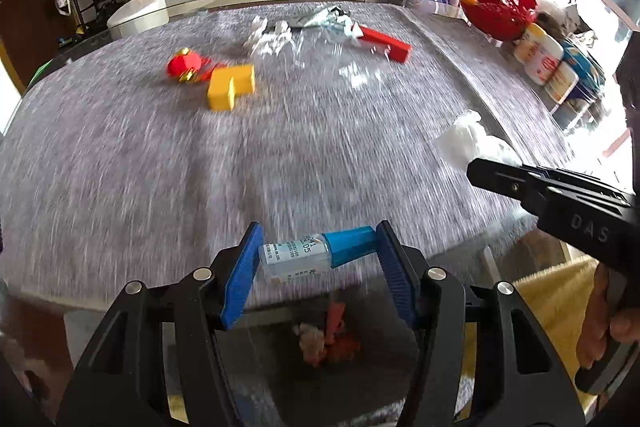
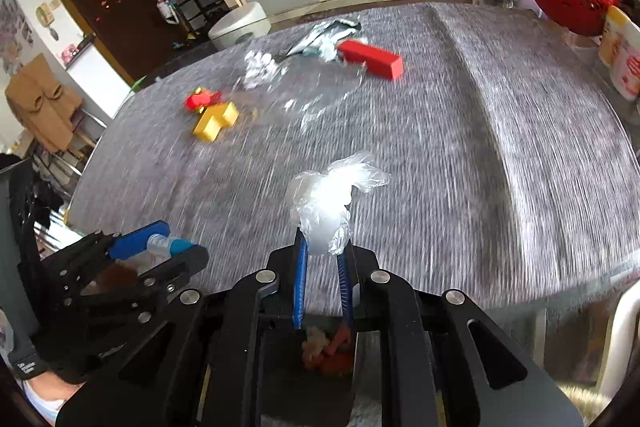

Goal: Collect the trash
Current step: 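Move both tools over the bin and open them to drop the items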

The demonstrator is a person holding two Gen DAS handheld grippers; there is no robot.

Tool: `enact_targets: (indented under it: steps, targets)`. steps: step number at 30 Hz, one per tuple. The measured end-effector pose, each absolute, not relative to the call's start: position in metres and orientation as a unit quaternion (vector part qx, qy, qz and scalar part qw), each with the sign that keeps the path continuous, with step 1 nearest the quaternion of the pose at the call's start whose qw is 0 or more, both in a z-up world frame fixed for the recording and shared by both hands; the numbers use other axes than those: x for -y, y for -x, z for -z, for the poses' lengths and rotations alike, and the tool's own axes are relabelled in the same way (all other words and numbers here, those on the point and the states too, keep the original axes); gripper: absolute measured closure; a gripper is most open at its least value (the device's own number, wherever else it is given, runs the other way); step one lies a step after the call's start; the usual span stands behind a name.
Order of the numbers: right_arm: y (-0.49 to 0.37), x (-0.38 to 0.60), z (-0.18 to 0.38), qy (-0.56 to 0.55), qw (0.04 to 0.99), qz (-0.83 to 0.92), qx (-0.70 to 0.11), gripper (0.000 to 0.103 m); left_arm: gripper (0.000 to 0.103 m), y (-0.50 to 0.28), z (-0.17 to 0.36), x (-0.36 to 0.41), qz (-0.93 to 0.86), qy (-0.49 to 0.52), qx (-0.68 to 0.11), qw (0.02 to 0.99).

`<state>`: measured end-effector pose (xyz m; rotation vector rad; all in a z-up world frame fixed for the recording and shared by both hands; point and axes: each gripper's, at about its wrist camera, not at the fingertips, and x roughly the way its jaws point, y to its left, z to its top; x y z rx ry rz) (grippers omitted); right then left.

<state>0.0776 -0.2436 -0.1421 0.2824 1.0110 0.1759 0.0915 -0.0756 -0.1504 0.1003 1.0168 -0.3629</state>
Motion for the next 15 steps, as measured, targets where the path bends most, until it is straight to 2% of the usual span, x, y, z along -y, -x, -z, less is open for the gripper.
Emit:
enact_targets:
  steps: [9,15]
  targets:
    - [-0.022,0.224,0.157,-0.144,0.844,-0.107,-0.505,0.088,0.048,-0.02,0.168,0.048,0.169,-0.036,-0.508,0.844]
    - [-0.001,0.203,0.187,-0.144,0.823,-0.119,-0.537,0.088,0.048,0.004,0.19,0.038,0.162,-0.036,-0.526,0.834]
